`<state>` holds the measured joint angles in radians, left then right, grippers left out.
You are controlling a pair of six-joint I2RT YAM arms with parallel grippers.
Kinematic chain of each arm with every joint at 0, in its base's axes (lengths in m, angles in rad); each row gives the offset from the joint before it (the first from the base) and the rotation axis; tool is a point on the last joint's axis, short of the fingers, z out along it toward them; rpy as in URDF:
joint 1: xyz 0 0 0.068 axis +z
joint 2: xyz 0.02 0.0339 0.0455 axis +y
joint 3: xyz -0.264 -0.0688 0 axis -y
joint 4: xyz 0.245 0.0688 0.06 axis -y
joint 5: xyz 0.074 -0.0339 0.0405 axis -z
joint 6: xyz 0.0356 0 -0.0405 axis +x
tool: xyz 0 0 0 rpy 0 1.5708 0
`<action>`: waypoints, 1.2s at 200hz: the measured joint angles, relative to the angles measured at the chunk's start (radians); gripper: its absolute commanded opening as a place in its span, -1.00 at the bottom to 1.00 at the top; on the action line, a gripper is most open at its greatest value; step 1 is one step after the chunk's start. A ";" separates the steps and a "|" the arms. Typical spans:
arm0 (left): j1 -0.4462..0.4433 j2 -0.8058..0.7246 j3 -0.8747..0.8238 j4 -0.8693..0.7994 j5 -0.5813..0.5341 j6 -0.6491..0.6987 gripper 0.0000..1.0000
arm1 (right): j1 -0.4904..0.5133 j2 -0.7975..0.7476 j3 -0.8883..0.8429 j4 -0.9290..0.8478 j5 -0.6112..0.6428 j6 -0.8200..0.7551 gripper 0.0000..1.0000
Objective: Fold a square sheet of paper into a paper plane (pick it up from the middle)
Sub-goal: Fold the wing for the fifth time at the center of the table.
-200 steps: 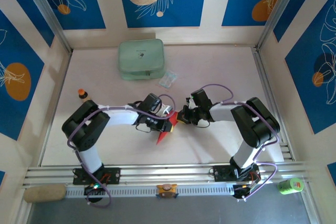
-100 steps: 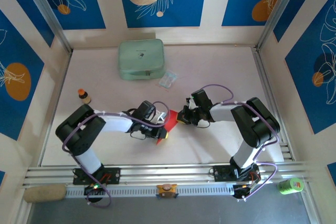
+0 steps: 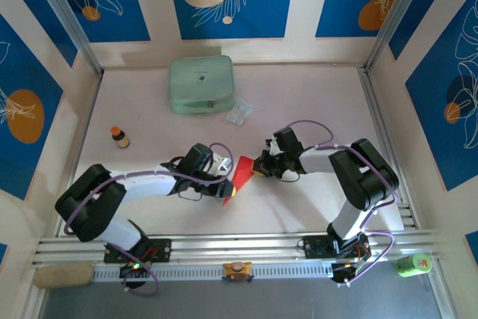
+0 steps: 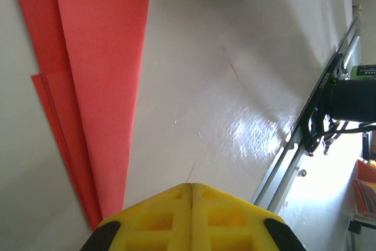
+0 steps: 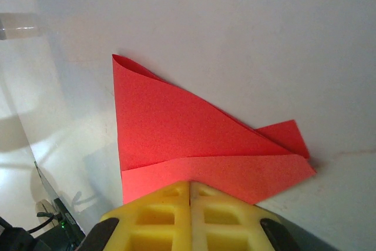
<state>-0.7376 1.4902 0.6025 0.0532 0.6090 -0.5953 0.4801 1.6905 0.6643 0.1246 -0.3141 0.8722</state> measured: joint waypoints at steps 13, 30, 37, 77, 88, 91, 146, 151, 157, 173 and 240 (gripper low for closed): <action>0.007 0.041 0.014 0.005 0.002 0.002 -1.00 | 0.000 0.000 0.000 0.002 -0.001 0.000 -0.93; 0.010 0.099 0.018 0.017 0.000 0.000 -1.00 | 0.000 0.000 0.000 0.002 -0.001 -0.002 -0.92; 0.011 0.119 0.016 0.018 0.000 -0.001 -1.00 | 0.000 0.000 0.000 0.002 -0.001 -0.004 -0.92; 0.012 0.148 -0.018 0.098 0.012 -0.027 -1.00 | 0.005 -0.020 0.001 -0.013 -0.004 -0.020 -0.92; 0.013 0.148 -0.034 0.132 0.017 -0.040 -1.00 | 0.012 -0.032 0.002 -0.013 -0.004 -0.026 -0.92; 0.014 0.148 -0.038 0.142 0.018 -0.045 -1.00 | 0.017 -0.035 0.002 -0.013 -0.005 -0.027 -0.92; 0.014 0.147 -0.064 0.203 0.029 -0.094 -1.00 | 0.158 -0.053 0.009 -0.014 -0.007 -0.034 -0.92; 0.014 0.147 -0.064 0.203 0.029 -0.097 -1.00 | 0.167 -0.053 0.005 -0.013 -0.008 -0.034 -0.92; 0.014 0.147 -0.064 0.203 0.028 -0.102 -1.00 | 0.175 -0.052 -0.001 -0.012 -0.008 -0.034 -0.92; 0.014 0.147 -0.064 0.203 0.027 -0.107 -1.00 | 0.177 -0.045 -0.014 -0.016 -0.006 -0.034 -0.92; 0.014 0.147 -0.064 0.202 0.026 -0.106 -1.00 | 0.088 -0.037 -0.019 -0.017 -0.001 -0.034 -0.92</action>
<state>-0.7238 1.6371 0.5385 0.2554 0.6353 -0.7017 0.5682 1.6535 0.6449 0.1078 -0.3149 0.8379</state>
